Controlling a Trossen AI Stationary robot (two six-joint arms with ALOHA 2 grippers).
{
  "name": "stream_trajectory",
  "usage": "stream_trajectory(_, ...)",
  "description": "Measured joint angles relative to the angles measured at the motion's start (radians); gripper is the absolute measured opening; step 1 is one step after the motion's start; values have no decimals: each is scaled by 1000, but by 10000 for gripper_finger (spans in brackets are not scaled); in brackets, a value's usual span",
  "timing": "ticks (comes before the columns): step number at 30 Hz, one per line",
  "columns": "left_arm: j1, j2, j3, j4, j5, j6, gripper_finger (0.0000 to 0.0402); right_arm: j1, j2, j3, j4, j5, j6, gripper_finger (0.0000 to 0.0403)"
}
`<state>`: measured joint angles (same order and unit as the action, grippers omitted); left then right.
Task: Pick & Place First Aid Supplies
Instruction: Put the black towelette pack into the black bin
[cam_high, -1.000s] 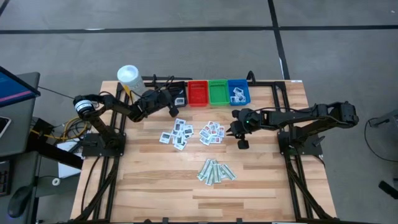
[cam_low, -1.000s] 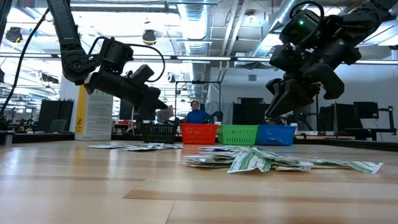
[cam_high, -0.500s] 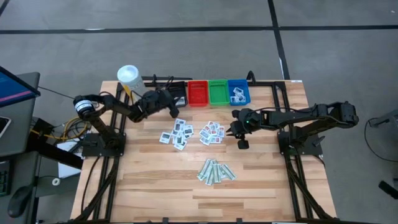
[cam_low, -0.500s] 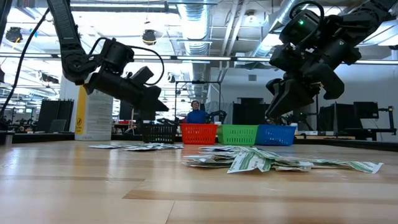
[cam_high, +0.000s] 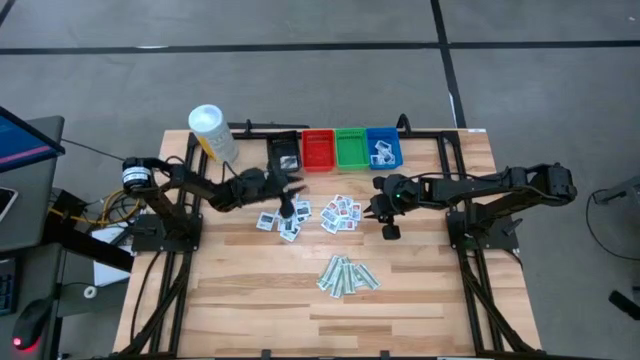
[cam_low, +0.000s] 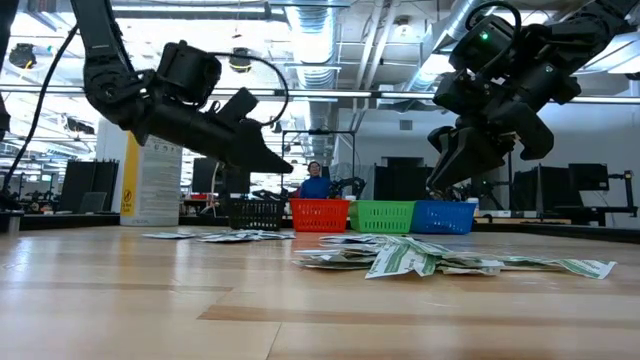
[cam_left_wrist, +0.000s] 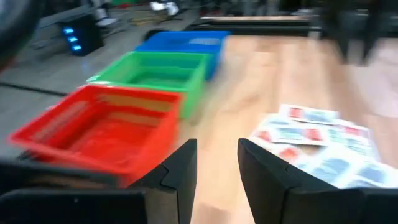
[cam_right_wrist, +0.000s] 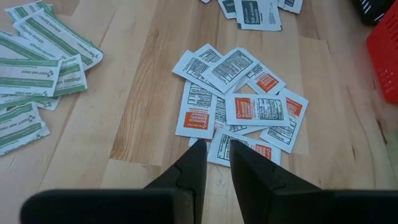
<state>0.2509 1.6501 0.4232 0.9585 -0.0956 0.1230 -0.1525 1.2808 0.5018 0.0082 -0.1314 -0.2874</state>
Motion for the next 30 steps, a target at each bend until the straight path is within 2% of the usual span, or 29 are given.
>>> stream_trajectory(8, -174, 0, -14, -1, 1, 0, 118, 0, 0, 0, 0, 0, 0, 65)
stream_trajectory(17, -336, -33, -147, -2, 1, -70, 118, 0, 0, -1, 0, -1, 0, 65)
stream_trajectory(21, -396, -105, -223, -3, 0, -153, 118, 0, 0, -1, 2, -1, 0, 65)
stream_trajectory(25, -449, -206, -306, -3, -11, -166, 118, 0, 0, -1, 7, -2, 0, 65)
stream_trajectory(30, -489, -335, -414, -19, -112, -189, 118, 0, 0, -1, 11, -2, 0, 65)
